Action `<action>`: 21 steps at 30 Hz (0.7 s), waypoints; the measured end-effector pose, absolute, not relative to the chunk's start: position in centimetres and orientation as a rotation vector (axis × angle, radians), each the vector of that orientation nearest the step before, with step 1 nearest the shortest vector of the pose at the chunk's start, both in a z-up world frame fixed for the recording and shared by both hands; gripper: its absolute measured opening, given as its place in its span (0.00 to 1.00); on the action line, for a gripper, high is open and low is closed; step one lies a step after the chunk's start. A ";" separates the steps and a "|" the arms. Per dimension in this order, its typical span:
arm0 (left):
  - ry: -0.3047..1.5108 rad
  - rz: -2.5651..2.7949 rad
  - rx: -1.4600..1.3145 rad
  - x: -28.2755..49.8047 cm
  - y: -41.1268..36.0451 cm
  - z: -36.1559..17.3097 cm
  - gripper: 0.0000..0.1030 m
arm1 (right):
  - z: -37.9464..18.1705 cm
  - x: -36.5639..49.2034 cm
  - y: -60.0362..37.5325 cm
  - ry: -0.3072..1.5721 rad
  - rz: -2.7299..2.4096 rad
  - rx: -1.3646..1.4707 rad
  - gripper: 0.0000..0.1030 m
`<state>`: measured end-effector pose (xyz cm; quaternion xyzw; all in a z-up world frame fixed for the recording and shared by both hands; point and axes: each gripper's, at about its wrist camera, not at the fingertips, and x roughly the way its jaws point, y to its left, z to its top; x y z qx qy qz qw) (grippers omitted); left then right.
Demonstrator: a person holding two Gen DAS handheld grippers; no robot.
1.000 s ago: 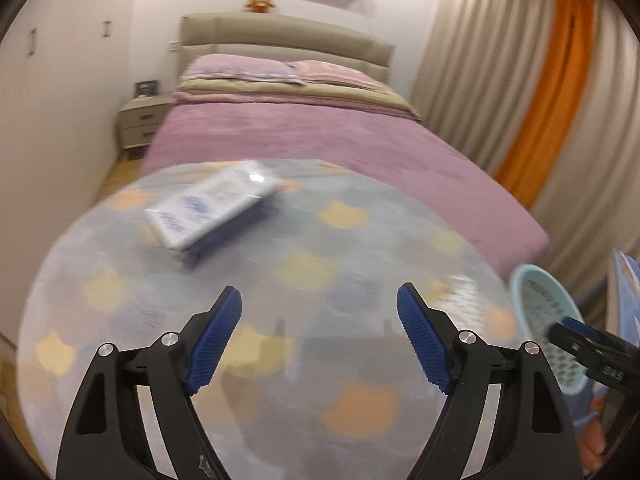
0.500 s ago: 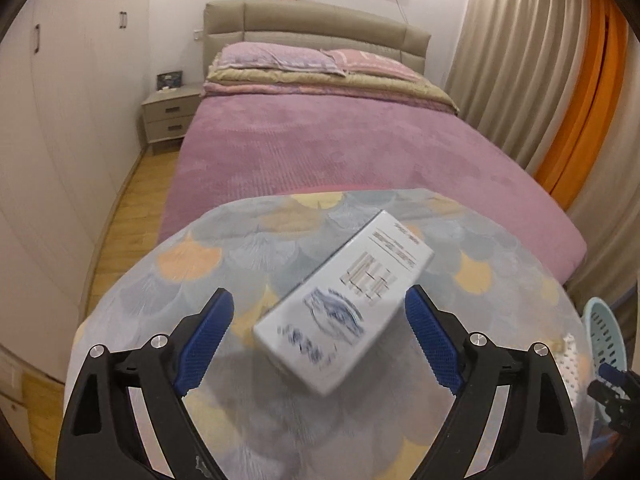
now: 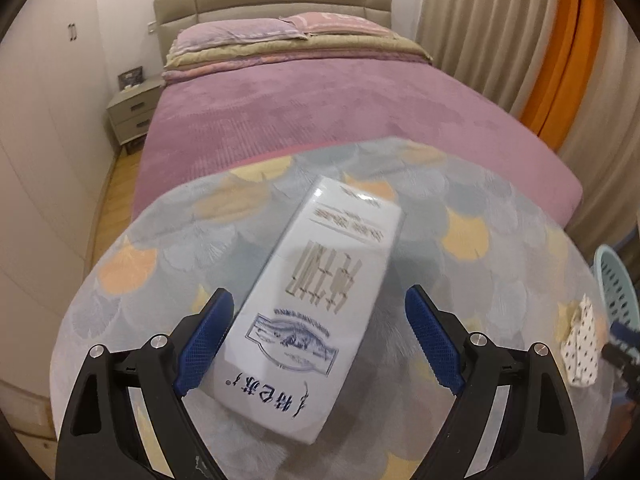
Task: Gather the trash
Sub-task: 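Grasp the white milk carton with the left tool while the right tool grasps the heart-print paper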
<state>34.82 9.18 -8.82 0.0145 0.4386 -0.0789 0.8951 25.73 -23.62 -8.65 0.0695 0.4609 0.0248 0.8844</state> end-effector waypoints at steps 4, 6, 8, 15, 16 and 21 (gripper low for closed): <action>0.923 -0.108 0.080 34.6 8.0 -9.5 0.58 | -8.6 25.5 -23.7 0.950 0.070 0.162 0.65; 0.930 -0.101 0.062 34.4 7.9 -9.5 0.56 | -8.5 25.3 -23.8 0.945 0.088 0.183 0.65; 0.917 -0.102 0.038 33.7 7.9 -9.2 0.54 | -8.3 25.3 -23.8 0.936 0.094 0.196 0.65; 0.876 -0.111 -0.119 28.8 7.2 -9.5 0.53 | -9.1 26.2 -23.9 0.925 0.126 0.332 0.69; 0.871 -0.107 -0.115 28.2 6.7 -9.6 0.53 | -9.5 26.5 -23.6 0.930 0.129 0.344 0.69; 0.842 -0.115 -0.141 25.2 5.0 -9.4 0.53 | -9.1 27.1 -21.3 0.920 0.125 0.291 0.69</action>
